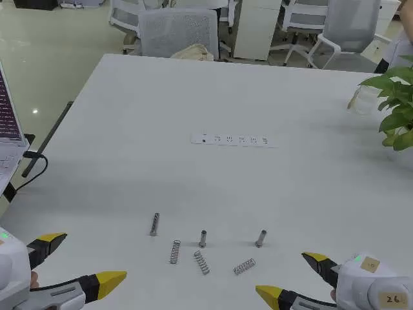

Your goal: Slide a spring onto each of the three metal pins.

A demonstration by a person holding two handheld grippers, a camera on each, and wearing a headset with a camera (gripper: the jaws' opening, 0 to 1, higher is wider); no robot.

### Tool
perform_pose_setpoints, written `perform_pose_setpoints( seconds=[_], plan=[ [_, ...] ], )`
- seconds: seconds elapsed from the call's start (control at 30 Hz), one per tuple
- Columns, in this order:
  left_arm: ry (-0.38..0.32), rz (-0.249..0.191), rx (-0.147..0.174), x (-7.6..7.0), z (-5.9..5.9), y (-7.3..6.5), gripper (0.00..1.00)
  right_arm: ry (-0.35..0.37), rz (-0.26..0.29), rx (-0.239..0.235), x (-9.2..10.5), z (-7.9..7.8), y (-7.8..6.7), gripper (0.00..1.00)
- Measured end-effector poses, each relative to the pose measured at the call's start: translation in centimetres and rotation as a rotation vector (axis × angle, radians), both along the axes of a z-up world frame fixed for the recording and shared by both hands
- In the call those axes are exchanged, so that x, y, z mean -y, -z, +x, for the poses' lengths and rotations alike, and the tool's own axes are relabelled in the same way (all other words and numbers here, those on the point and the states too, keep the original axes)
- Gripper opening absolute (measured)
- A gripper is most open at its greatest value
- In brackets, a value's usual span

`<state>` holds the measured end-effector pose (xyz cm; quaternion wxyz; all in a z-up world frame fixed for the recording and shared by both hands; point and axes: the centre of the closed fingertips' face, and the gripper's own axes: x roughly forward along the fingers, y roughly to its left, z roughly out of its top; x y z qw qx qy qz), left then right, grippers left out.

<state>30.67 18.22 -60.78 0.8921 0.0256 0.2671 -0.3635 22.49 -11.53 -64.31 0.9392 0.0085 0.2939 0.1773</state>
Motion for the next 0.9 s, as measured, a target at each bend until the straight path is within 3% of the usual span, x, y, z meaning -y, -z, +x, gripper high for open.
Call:
perform_pose_setpoints(
  seconds=[0.9],
  plan=[
    [0.003, -0.004, 0.01, -0.26, -0.02, -0.23, 0.82, -0.015, -0.009, 0.003, -0.15, 0.05, -0.33, 0.72]
  ],
)
